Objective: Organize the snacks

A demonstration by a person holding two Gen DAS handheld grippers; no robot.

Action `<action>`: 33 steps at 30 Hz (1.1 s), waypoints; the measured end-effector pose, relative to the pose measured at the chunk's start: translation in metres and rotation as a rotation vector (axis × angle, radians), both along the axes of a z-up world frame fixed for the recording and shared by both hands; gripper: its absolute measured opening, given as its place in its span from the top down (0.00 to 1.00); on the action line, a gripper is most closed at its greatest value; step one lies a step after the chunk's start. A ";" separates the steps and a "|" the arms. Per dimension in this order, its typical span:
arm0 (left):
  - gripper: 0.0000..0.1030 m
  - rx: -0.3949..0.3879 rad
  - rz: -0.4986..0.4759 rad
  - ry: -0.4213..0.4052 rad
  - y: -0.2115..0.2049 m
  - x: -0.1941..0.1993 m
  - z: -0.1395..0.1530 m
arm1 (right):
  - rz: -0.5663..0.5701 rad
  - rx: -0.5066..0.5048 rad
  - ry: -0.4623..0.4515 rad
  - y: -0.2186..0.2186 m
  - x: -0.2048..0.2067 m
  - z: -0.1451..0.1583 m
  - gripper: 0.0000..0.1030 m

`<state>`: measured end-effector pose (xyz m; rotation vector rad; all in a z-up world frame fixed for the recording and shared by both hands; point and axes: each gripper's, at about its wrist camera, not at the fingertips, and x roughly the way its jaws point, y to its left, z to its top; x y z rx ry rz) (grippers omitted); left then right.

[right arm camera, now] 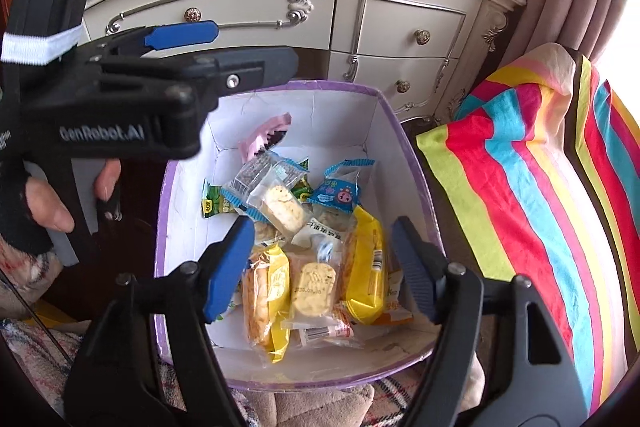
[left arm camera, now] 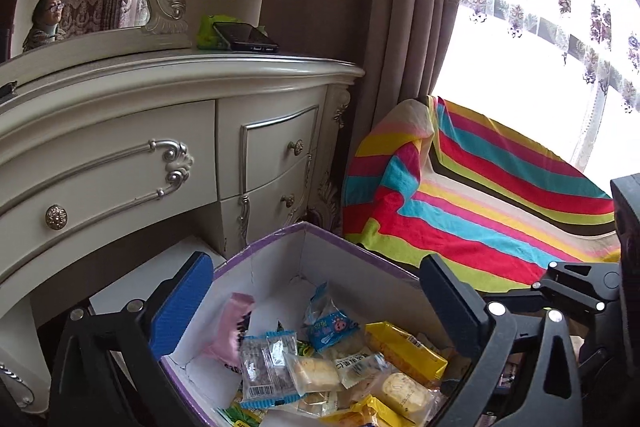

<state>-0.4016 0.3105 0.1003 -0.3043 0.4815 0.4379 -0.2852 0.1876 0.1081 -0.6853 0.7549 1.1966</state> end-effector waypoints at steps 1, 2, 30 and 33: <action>0.00 0.005 -0.001 -0.002 0.000 -0.001 0.005 | 0.002 -0.002 -0.003 -0.001 0.001 0.002 0.25; 0.00 0.021 0.005 -0.011 -0.003 -0.003 0.010 | 0.000 -0.007 -0.011 -0.003 0.001 0.005 0.24; 0.00 -0.261 0.044 0.363 -0.034 0.035 -0.083 | -0.237 -0.160 0.189 -0.035 0.045 -0.037 0.12; 0.00 -0.279 0.050 0.388 -0.032 0.036 -0.092 | -0.248 -0.165 0.184 -0.036 0.045 -0.038 0.12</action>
